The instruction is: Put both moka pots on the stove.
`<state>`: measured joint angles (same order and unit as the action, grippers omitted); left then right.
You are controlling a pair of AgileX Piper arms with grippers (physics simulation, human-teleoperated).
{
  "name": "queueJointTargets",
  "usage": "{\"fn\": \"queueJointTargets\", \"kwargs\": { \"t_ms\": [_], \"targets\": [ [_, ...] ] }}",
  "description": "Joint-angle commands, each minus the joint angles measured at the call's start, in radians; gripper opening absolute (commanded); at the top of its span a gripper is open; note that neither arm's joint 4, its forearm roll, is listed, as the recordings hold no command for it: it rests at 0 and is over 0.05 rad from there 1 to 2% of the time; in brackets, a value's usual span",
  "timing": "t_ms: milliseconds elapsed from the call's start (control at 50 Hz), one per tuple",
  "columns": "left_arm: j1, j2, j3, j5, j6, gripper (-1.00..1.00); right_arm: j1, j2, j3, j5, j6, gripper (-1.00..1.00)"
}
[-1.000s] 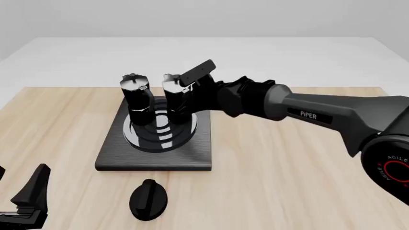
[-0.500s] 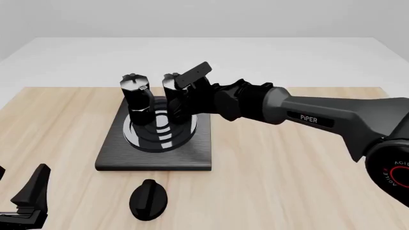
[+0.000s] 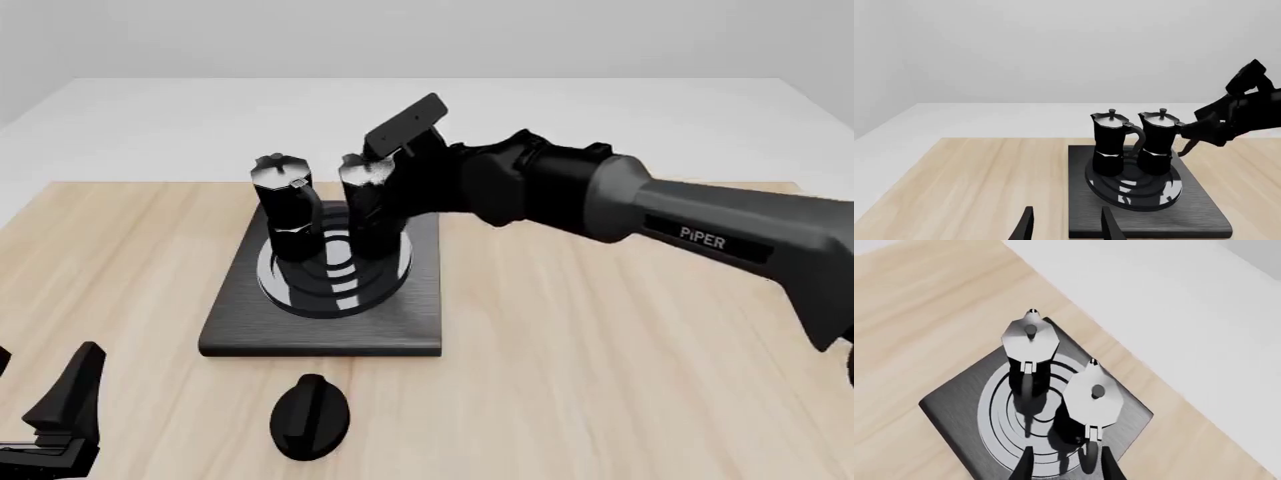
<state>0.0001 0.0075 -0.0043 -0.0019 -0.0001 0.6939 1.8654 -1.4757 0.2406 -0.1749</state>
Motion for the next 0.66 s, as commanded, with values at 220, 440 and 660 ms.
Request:
{"fn": "queueJointTargets", "kwargs": {
  "t_ms": [220, 440, 660],
  "targets": [
    [0.0, 0.0, 0.0, 0.0, 0.0, 1.0, 0.001, -0.148, -0.067, 0.156, -0.115, 1.0],
    [0.0, 0.0, 0.0, 0.0, 0.0, 1.0, 0.017, -0.231, -0.054, 0.177, -0.124, 1.0],
    [0.0, 0.0, 0.0, 0.0, 0.0, 1.0, 0.033, -0.356, 0.049, 0.118, -0.081, 1.0]
  ]
}}
